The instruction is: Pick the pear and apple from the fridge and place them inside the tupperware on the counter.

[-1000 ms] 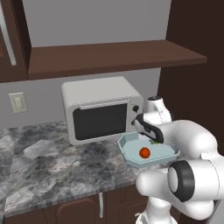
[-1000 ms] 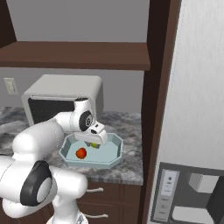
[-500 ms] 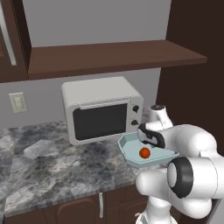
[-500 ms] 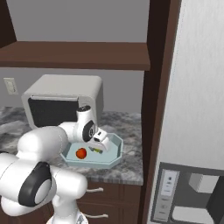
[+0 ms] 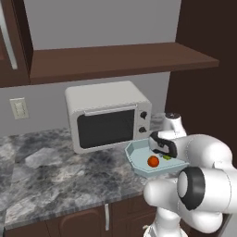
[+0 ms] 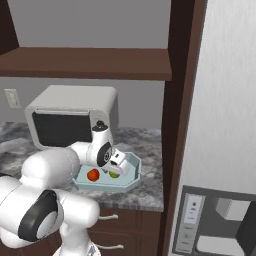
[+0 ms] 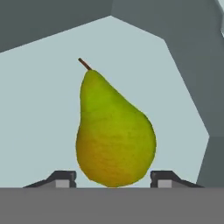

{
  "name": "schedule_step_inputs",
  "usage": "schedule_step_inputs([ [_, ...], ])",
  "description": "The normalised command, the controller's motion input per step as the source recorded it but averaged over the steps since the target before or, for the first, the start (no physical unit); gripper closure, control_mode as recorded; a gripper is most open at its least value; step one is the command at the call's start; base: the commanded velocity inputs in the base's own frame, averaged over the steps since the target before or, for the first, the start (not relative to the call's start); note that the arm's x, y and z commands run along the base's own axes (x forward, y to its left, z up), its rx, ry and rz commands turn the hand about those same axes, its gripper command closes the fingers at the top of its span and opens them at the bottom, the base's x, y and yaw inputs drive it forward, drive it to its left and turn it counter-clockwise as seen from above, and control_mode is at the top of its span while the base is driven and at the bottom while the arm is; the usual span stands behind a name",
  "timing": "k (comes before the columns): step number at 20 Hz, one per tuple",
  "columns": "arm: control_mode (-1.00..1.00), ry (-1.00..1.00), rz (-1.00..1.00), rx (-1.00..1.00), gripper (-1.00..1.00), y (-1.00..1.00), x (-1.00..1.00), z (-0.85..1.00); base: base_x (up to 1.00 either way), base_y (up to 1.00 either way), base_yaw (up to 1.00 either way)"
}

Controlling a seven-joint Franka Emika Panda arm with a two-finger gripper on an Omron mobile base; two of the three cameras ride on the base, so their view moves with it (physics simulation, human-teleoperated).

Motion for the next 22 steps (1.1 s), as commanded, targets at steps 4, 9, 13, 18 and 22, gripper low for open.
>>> schedule_step_inputs([
  [4, -1.00, 0.00, 0.00, 0.03, -1.00, 0.00, -0.02, 0.26, 0.00, 0.00, 0.00],
  [9, -1.00, 0.00, 0.00, 0.00, -1.00, 0.00, -0.01, 0.70, 0.00, 0.00, 0.00],
  [13, -1.00, 0.00, 0.00, 0.00, -1.00, 0.00, -0.15, 0.71, 0.00, 0.00, 0.00],
  [18, -1.00, 0.15, 0.00, 0.00, -1.00, 0.00, -0.22, 0.64, 0.00, 0.00, 0.00],
  [22, -1.00, 0.23, 0.00, 0.00, -1.00, 0.06, -0.27, 0.55, 0.00, 0.00, 0.00],
])
